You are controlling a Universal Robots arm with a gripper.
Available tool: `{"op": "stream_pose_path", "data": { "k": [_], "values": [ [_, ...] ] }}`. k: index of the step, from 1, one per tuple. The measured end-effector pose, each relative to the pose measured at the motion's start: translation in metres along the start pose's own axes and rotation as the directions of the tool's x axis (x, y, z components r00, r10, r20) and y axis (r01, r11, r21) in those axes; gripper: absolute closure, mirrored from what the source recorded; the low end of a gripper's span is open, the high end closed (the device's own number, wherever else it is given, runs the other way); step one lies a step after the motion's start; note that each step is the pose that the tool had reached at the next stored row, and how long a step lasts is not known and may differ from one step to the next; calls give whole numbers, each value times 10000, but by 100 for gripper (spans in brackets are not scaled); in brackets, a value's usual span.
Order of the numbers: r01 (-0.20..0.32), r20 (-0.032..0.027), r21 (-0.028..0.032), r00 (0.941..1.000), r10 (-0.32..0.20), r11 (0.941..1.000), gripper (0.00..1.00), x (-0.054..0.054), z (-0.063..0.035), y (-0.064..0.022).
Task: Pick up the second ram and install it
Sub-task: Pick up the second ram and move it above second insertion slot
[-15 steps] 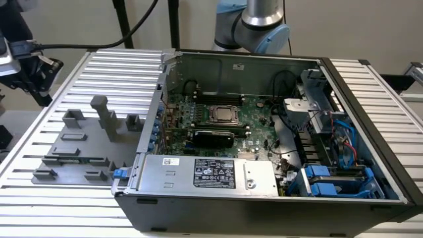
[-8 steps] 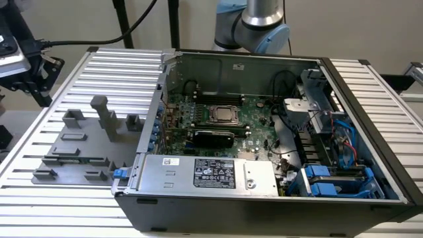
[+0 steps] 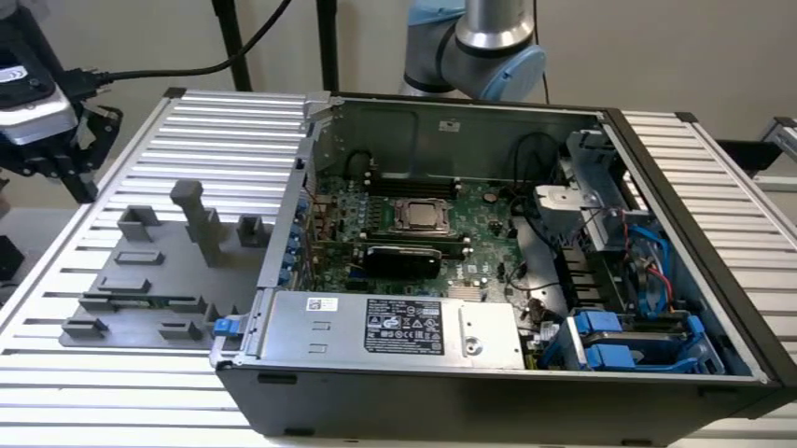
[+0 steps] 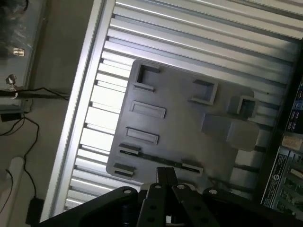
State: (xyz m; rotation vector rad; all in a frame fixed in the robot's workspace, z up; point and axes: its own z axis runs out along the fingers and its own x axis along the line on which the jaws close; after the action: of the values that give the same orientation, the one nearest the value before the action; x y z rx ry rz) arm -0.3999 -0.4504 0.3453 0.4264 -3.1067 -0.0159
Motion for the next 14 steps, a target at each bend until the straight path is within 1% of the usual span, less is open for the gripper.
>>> {"op": "stream_pose_path", "data": {
  "k": [2, 4, 7, 10, 12, 14],
  "values": [
    [359, -4, 1, 9994, -359, 9994, 100, 0, 8, 0],
    [718, -8, 3, 9974, -718, 9974, 100, 0, 17, 0],
    [1272, -14, 4, 9919, -1272, 9919, 100, 0, 40, -1],
    [1809, -21, 6, 9835, -1809, 9835, 100, 0, 62, -1],
    [2162, -24, 6, 9763, -2162, 9763, 100, 0, 78, -1],
    [2512, -29, 7, 9679, -2512, 9679, 100, 0, 94, -1]
  ]
}}
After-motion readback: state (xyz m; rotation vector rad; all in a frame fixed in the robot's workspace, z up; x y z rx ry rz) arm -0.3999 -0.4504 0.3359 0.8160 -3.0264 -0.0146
